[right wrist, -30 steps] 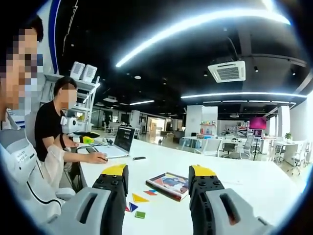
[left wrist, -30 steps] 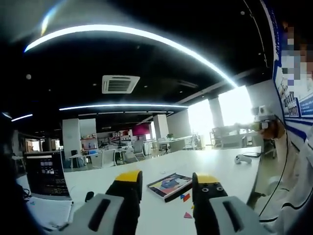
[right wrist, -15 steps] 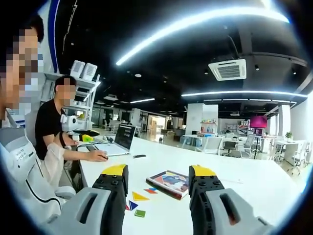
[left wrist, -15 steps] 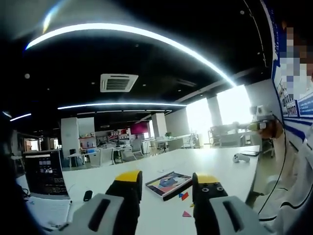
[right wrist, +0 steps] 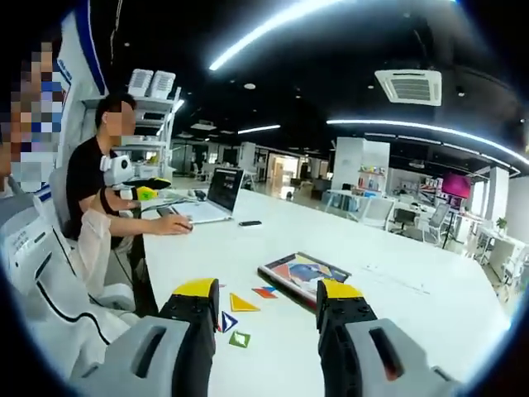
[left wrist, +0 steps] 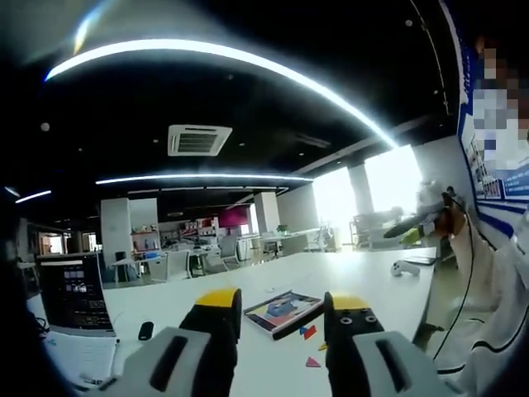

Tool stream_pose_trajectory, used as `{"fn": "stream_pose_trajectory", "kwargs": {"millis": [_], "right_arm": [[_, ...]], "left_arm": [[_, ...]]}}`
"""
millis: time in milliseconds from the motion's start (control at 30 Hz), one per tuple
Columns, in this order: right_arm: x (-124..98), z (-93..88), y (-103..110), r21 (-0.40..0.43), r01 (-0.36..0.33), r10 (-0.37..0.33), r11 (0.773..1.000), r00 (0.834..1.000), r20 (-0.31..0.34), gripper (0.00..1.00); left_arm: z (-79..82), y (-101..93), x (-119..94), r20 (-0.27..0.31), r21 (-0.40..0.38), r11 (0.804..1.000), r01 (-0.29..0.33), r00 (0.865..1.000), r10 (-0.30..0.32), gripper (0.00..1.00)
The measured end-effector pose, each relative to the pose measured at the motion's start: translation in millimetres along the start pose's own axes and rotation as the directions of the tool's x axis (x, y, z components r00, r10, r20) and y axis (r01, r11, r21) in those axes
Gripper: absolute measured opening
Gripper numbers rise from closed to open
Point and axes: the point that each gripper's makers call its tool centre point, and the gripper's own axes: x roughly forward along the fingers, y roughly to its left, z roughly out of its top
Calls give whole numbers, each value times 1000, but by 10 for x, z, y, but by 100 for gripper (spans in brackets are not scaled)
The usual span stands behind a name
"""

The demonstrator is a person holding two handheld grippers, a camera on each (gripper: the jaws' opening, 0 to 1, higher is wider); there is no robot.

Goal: Pick up the tangram pieces one by one and place each piece onto its matching region on the pattern sheet, fitting the shapes together until the outline on the sheet is completely filled by the tangram pieces

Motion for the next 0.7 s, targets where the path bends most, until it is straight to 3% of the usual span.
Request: {"fn": "stream_pose_trajectory", "kwargs": {"millis": [267, 467, 533, 633, 700], "right_arm": [[347, 10, 91, -97, -105, 93, 990, 988, -120, 51], [602, -11, 223, -214, -201, 142, 956, 954, -264, 51], [724, -48, 350, -274, -297, 199, 915, 921, -334, 53], [858, -118, 467, -264, -376, 252, 888, 879, -404, 53], [941, -192, 508, -288, -428, 267, 857, 845, -463, 52]], "left_arm": [[-34, 48, -1, -2, -7, 1000, -9, 1000, 9, 41], [-35, 43, 2, -2, -5, 1000, -8, 1000, 8, 41], [-12, 42, -15, 8, -6, 1000, -8, 1000, 8, 40], [-21, 61, -21, 6, -4, 1000, -13, 1000, 13, 40], [-6, 74, -40, 13, -6, 1000, -12, 1000, 12, 40]]}}
